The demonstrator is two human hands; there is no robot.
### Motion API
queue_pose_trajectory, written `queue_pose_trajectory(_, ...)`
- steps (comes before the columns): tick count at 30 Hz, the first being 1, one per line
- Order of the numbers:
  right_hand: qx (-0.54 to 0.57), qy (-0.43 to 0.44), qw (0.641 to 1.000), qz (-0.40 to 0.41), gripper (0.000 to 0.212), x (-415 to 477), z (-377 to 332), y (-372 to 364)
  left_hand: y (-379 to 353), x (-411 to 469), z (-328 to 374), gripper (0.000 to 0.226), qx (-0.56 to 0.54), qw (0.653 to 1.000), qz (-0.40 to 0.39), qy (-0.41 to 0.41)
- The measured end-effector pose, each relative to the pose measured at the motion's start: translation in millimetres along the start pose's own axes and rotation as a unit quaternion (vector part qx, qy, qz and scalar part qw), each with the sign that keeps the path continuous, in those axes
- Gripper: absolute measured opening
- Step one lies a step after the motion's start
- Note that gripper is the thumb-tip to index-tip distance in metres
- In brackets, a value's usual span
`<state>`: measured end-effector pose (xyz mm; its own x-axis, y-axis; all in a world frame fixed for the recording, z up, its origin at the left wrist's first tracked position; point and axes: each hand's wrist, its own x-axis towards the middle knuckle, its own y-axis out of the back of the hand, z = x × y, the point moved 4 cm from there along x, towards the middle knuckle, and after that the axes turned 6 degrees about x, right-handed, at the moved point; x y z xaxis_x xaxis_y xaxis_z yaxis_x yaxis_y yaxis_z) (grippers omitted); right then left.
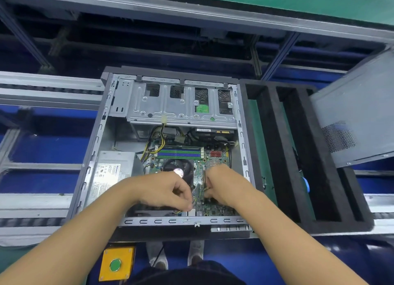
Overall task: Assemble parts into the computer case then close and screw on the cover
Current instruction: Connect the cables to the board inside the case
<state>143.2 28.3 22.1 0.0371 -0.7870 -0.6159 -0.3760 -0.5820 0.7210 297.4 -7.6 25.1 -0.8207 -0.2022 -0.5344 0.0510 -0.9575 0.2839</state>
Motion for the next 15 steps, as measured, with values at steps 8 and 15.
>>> queue_pose_trajectory(8, -0.013, 0.016, 0.996, -0.082, 0.016, 10, -7, -19, -4, 2, -4, 0.017, -0.001, 0.998, 0.019, 0.059)
queue_pose_trajectory(15, 0.000, 0.047, 0.996, -0.081, 0.013, 8, -8, -18, -4, 1, -7, 0.028, -0.026, 0.995, 0.003, 0.096)
